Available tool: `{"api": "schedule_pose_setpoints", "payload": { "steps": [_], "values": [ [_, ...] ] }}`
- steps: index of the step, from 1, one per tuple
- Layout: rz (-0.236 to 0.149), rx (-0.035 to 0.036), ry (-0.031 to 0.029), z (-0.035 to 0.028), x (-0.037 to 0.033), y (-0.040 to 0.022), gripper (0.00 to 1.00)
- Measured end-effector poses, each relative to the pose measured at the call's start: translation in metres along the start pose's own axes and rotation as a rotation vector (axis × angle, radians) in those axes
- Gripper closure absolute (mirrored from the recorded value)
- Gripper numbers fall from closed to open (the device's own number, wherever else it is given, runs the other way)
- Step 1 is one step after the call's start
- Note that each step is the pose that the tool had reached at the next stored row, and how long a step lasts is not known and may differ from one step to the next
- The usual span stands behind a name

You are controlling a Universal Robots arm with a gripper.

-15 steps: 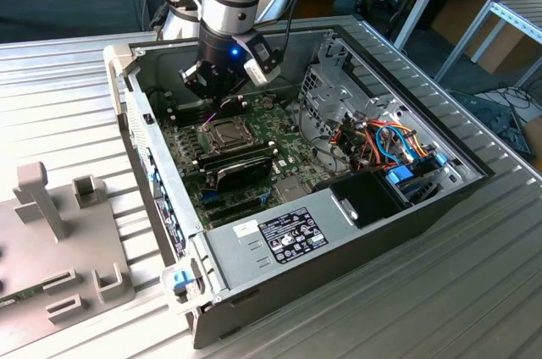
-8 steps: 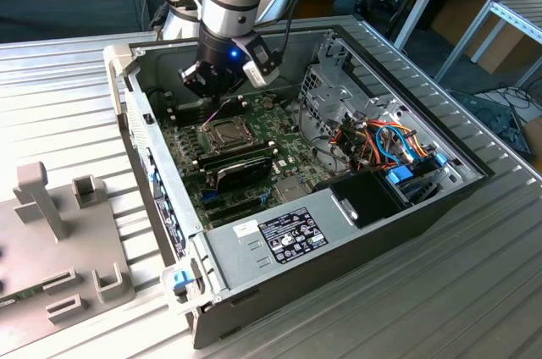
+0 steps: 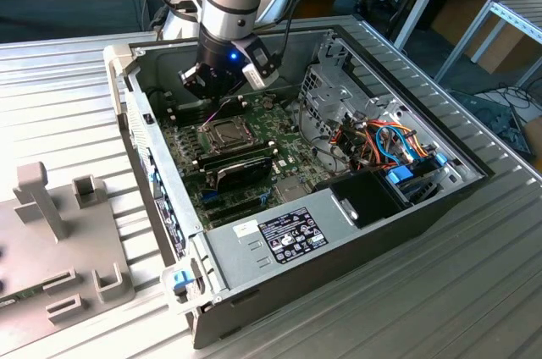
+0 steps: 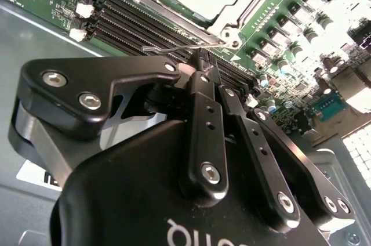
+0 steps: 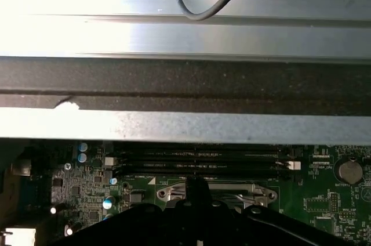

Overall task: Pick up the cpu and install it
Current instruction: 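Install the first cpu locking lever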

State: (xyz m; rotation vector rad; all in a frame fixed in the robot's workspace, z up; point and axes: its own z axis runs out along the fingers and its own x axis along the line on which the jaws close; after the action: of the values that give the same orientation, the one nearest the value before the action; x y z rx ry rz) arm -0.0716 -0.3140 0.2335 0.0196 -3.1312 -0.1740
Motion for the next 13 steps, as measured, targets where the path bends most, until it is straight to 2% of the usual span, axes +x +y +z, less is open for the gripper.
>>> {"api": "schedule_pose_setpoints", "payload": {
  "steps": [5,11,13],
  "values": [
    [0.000,-0.0001,0.0001,0.0006,0.0000,-0.0001,0.89],
    [-0.007,-0.0066,0.0006,0.0006,0.0000,0.0000,0.89],
    [-0.007,-0.0068,0.0008,0.0005,0.0000,0.0000,0.89]
  ]
}}
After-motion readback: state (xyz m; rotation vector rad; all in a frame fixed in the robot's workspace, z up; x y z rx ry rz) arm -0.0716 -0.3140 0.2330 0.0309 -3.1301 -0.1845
